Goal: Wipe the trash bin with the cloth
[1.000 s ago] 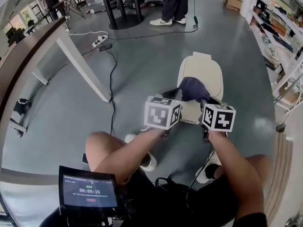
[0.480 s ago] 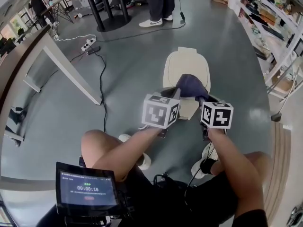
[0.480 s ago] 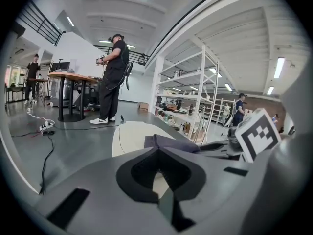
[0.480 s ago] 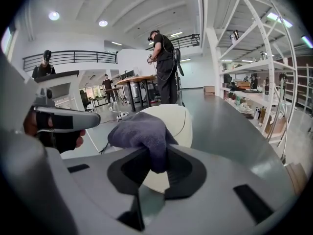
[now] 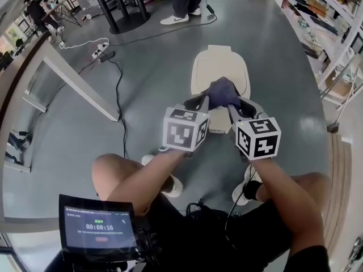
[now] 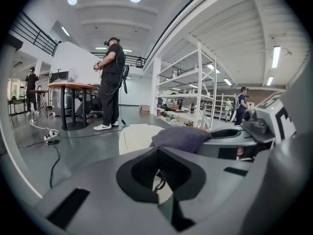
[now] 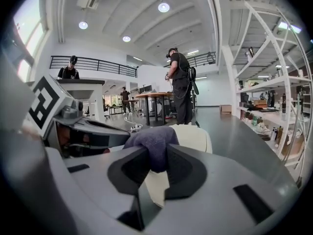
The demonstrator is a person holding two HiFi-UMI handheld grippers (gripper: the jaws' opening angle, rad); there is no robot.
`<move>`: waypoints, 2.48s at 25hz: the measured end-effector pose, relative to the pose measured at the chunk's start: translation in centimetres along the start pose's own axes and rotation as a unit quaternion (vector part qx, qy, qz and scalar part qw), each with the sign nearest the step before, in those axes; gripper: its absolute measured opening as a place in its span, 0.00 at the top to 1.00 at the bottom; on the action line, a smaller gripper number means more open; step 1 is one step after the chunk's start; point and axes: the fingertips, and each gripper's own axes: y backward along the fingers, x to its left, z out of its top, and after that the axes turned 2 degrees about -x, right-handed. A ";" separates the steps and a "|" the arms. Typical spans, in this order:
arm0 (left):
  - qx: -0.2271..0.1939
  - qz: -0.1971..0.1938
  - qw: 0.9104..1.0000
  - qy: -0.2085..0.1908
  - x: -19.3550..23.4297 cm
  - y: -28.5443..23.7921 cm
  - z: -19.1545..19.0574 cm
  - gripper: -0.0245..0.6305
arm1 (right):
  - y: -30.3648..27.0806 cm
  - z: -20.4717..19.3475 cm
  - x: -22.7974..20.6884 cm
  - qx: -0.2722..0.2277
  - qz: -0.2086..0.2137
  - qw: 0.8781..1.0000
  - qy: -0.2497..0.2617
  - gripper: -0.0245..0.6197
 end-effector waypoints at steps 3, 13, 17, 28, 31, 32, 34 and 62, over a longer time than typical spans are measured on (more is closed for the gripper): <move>0.004 0.015 1.000 0.006 1.7 0.9 -0.9 0.97 | -0.3 -0.4 1.7 0.004 0.021 1.000 0.001 0.86; -0.004 0.064 0.996 0.054 8.3 4.5 -2.4 0.97 | -2.6 -0.3 10.5 -0.014 0.118 0.990 0.082 0.86; -0.007 0.076 0.995 0.063 9.6 5.5 -2.9 0.97 | -3.5 -1.8 12.2 0.006 0.140 0.986 0.086 0.86; 0.029 0.078 0.995 0.057 10.5 6.3 -6.8 0.97 | -7.3 -10.9 10.4 0.144 0.093 0.983 -0.065 0.86; 0.032 0.074 0.995 0.060 10.4 5.9 -7.0 0.97 | -8.1 -11.9 8.2 0.152 0.057 0.983 -0.089 0.86; 0.035 0.073 0.995 0.058 10.3 5.6 -7.2 0.97 | -8.3 -12.0 7.7 0.151 0.049 0.983 -0.092 0.86; 0.046 0.070 0.995 0.054 10.1 4.8 -7.7 0.97 | -8.7 -11.8 7.0 0.146 0.040 0.984 -0.091 0.86; 0.135 0.006 0.990 0.028 3.1 -2.4 -11.7 0.97 | -3.5 -13.3 -2.8 0.157 -0.012 0.980 -0.124 0.86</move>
